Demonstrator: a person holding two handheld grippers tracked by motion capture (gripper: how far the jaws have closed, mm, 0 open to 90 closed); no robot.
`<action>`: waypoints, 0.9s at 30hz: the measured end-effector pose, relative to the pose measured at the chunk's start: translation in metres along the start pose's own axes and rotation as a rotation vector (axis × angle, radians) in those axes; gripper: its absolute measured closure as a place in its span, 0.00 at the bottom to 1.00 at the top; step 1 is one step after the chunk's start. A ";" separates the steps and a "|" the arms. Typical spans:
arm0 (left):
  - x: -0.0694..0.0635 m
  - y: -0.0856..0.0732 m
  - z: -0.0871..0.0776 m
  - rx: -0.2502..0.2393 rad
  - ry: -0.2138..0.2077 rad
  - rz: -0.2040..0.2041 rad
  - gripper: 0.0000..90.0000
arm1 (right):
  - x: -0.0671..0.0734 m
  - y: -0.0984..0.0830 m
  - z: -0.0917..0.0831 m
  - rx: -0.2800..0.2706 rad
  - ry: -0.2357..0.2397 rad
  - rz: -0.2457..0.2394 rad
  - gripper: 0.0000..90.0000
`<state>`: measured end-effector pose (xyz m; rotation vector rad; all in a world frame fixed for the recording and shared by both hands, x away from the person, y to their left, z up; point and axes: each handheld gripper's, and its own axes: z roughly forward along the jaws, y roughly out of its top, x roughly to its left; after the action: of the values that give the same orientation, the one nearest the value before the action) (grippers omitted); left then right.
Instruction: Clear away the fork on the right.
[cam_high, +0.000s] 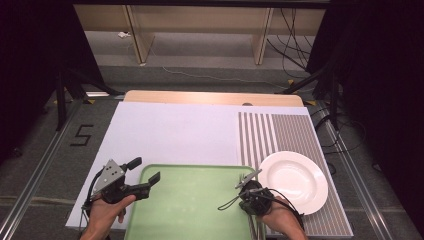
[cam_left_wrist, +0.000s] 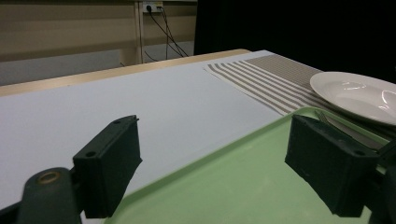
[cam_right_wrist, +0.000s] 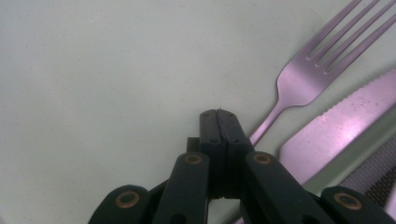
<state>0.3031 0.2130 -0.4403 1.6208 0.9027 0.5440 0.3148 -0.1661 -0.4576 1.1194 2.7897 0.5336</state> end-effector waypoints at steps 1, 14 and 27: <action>0.000 0.000 0.000 0.000 0.000 0.000 0.19 | -0.001 -0.001 -0.001 0.005 -0.003 0.004 1.00; 0.000 0.000 0.000 0.001 0.001 0.001 0.19 | -0.004 -0.003 -0.003 -0.022 0.016 0.015 0.94; 0.000 0.000 0.000 0.004 0.001 0.004 0.19 | -0.011 -0.001 -0.026 -0.244 0.207 0.079 0.52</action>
<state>0.3031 0.2128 -0.4401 1.6260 0.9021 0.5463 0.3167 -0.1819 -0.4346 1.1846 2.7537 1.0219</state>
